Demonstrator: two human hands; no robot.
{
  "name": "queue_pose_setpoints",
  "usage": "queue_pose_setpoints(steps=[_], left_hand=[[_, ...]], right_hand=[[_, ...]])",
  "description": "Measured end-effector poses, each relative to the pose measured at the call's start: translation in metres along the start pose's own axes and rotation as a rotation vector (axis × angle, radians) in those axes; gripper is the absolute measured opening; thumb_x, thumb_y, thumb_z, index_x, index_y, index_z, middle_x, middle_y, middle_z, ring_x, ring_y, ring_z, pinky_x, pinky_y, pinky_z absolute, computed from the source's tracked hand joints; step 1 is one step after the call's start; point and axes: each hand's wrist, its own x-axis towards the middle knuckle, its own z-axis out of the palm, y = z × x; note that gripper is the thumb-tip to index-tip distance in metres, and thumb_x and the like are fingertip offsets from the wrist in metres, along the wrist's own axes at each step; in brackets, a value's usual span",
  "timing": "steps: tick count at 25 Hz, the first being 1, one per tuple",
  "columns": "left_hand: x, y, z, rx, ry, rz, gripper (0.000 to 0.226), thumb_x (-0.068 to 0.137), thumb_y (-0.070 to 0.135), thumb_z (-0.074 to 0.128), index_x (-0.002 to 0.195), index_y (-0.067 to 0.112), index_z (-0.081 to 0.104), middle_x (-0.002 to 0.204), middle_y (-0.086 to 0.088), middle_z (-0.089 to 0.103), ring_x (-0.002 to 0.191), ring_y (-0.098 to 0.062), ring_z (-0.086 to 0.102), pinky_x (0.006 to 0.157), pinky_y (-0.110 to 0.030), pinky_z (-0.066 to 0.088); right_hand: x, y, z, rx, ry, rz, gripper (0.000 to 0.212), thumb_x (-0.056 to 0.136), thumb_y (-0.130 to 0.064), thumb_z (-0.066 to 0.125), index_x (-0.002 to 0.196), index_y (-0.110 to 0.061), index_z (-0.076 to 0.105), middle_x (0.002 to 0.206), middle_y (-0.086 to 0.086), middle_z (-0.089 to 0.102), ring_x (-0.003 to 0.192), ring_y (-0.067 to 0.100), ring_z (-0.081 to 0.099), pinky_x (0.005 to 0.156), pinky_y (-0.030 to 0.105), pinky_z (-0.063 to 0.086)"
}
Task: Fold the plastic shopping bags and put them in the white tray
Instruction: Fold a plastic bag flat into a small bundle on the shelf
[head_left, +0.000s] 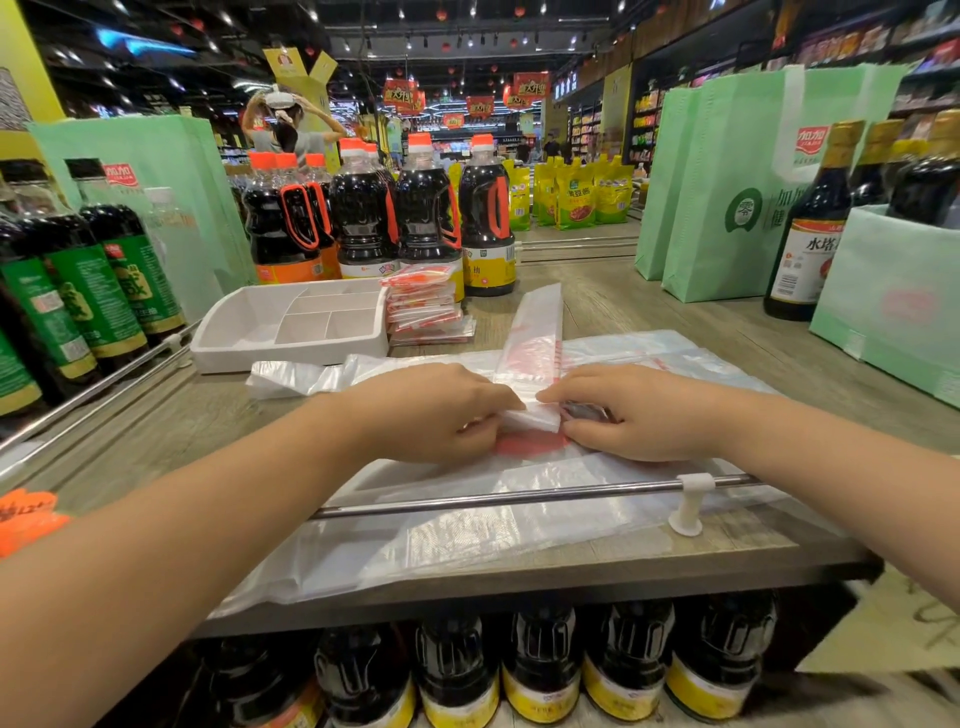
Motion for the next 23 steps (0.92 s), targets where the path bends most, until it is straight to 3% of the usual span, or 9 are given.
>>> queue_pose_setpoints(steps=[2, 4, 7, 9, 10, 13, 17, 20, 23], left_hand=[[0.000, 0.002, -0.003, -0.039, 0.082, -0.017, 0.033, 0.096, 0.034, 0.038, 0.111, 0.020, 0.063, 0.085, 0.002, 0.068, 0.073, -0.022, 0.061, 0.066, -0.039, 0.049], [-0.001, 0.003, -0.004, -0.148, 0.173, -0.017, 0.026, 0.100, 0.033, 0.040, 0.102, 0.018, 0.062, 0.077, 0.007, 0.065, 0.067, -0.017, 0.059, 0.064, -0.040, 0.050], [-0.007, 0.000, -0.006, -0.445, 0.056, -0.091, 0.030, 0.099, 0.044, 0.056, 0.124, 0.027, 0.061, 0.113, 0.017, 0.067, 0.102, -0.001, 0.062, 0.090, -0.027, 0.052], [-0.012, -0.006, -0.004, -0.430, -0.105, -0.157, 0.057, 0.090, 0.058, 0.061, 0.140, 0.035, 0.050, 0.138, 0.019, 0.053, 0.124, 0.000, 0.049, 0.107, -0.026, 0.041], [-0.013, -0.008, -0.002, -0.406, -0.145, -0.155, 0.059, 0.090, 0.059, 0.061, 0.142, 0.035, 0.048, 0.139, 0.018, 0.052, 0.125, -0.002, 0.048, 0.108, -0.028, 0.040], [-0.009, -0.011, 0.003, -0.417, -0.100, -0.095, 0.041, 0.097, 0.046, 0.058, 0.134, 0.031, 0.053, 0.126, 0.014, 0.058, 0.115, -0.008, 0.053, 0.100, -0.031, 0.044], [-0.002, -0.009, 0.010, -0.377, 0.050, -0.052, 0.017, 0.101, 0.030, 0.055, 0.109, 0.022, 0.067, 0.096, 0.011, 0.063, 0.092, -0.009, 0.057, 0.085, -0.033, 0.047], [0.000, -0.008, 0.009, -0.381, 0.089, -0.166, 0.019, 0.101, 0.021, 0.056, 0.109, 0.025, 0.072, 0.085, 0.026, 0.057, 0.082, 0.006, 0.054, 0.075, -0.009, 0.040], [-0.002, -0.003, 0.004, -0.451, 0.104, -0.200, 0.023, 0.103, 0.027, 0.052, 0.101, 0.046, 0.064, 0.089, 0.024, 0.066, 0.083, 0.008, 0.059, 0.069, -0.006, 0.038]], right_hand=[[0.000, -0.001, 0.001, 0.010, 0.011, -0.008, 0.037, 0.100, -0.040, 0.051, 0.137, -0.035, 0.055, 0.136, -0.016, 0.052, 0.122, 0.005, 0.049, 0.100, 0.019, 0.034], [0.000, -0.002, 0.001, -0.001, 0.020, -0.043, 0.028, 0.100, -0.040, 0.050, 0.126, -0.037, 0.060, 0.116, -0.016, 0.058, 0.104, 0.004, 0.054, 0.088, 0.023, 0.040], [-0.002, -0.005, -0.001, -0.006, 0.027, -0.060, 0.024, 0.101, -0.040, 0.050, 0.120, -0.040, 0.064, 0.104, -0.020, 0.062, 0.092, 0.002, 0.055, 0.084, 0.027, 0.045], [-0.002, -0.004, -0.001, -0.013, 0.021, -0.046, 0.027, 0.102, -0.041, 0.047, 0.120, -0.035, 0.066, 0.106, -0.018, 0.066, 0.093, 0.002, 0.057, 0.086, 0.030, 0.048], [-0.002, -0.002, -0.001, -0.017, 0.029, -0.038, 0.028, 0.102, -0.041, 0.046, 0.116, -0.030, 0.067, 0.101, -0.016, 0.067, 0.090, 0.002, 0.058, 0.085, 0.033, 0.049], [-0.003, 0.000, -0.002, 0.081, 0.072, 0.006, 0.024, 0.102, -0.043, 0.047, 0.101, -0.032, 0.069, 0.078, -0.022, 0.064, 0.074, -0.004, 0.057, 0.069, 0.026, 0.043], [-0.007, 0.004, -0.004, 0.196, 0.095, 0.046, 0.022, 0.102, -0.040, 0.049, 0.100, -0.033, 0.070, 0.073, -0.012, 0.068, 0.062, -0.003, 0.055, 0.061, 0.017, 0.038], [-0.005, 0.003, -0.002, 0.204, 0.075, 0.021, 0.018, 0.098, -0.042, 0.055, 0.109, -0.044, 0.068, 0.086, -0.024, 0.069, 0.074, -0.004, 0.061, 0.071, 0.021, 0.048], [-0.001, 0.003, 0.001, 0.150, 0.061, 0.002, 0.023, 0.097, -0.042, 0.058, 0.117, -0.041, 0.067, 0.101, -0.021, 0.066, 0.085, -0.004, 0.056, 0.078, 0.027, 0.044]])
